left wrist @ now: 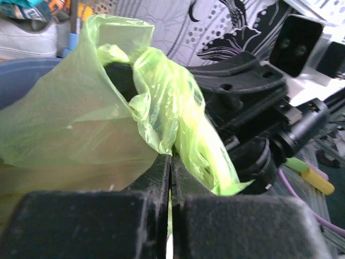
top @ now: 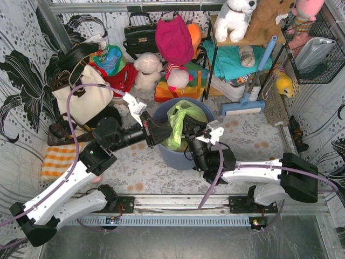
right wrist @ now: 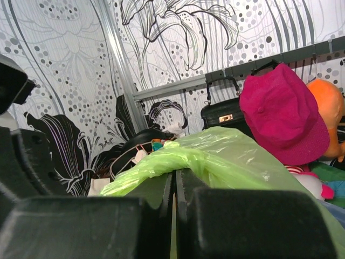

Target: Tie the trash bag

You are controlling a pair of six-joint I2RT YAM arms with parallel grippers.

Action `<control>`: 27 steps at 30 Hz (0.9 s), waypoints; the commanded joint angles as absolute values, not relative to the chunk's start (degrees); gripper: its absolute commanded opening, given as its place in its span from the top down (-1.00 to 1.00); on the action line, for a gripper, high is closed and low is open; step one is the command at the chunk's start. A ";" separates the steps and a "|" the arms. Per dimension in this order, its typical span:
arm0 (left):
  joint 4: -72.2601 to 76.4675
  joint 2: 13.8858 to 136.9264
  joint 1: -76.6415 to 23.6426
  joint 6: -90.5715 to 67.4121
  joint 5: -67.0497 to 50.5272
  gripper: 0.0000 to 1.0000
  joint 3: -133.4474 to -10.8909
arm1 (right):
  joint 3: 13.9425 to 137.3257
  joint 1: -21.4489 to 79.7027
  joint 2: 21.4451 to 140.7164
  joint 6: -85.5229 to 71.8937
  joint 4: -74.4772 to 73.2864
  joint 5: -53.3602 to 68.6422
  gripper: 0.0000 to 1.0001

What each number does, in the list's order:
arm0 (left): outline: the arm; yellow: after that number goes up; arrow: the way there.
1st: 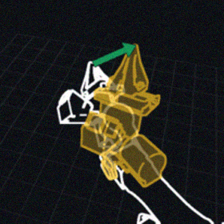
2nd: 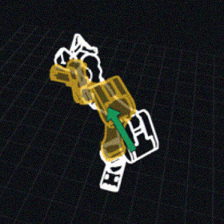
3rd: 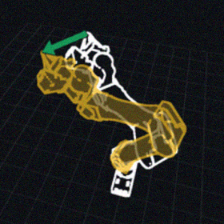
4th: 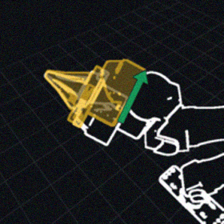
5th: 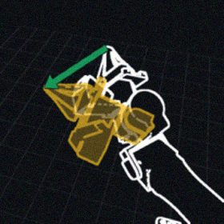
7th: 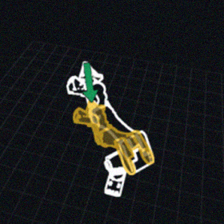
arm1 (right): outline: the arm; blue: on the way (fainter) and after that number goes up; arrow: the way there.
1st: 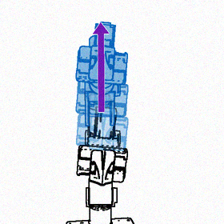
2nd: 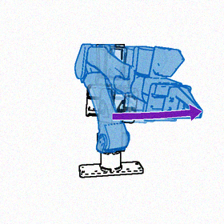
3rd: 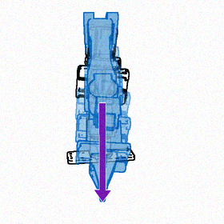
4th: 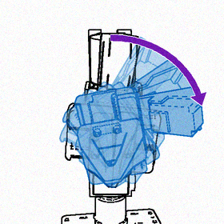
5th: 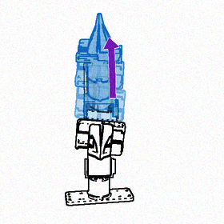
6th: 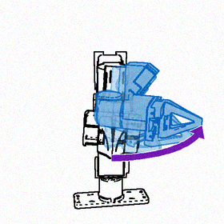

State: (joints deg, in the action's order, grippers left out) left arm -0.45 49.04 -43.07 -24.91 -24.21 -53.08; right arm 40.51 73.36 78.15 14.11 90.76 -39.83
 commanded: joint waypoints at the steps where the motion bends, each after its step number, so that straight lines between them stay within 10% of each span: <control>1: 3.09 46.83 -43.33 -28.15 -30.65 0.90 -51.31 | 43.00 73.48 79.54 16.87 97.42 -38.47 1.00; 27: -2.60 48.83 -43.24 -32.06 -10.43 0.84 -51.63 | 41.63 73.48 76.58 26.80 96.91 -20.56 1.00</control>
State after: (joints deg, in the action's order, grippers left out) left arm -0.01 47.27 -43.40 -31.35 -20.73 -50.83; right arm 41.56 72.07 79.75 27.53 90.56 -27.88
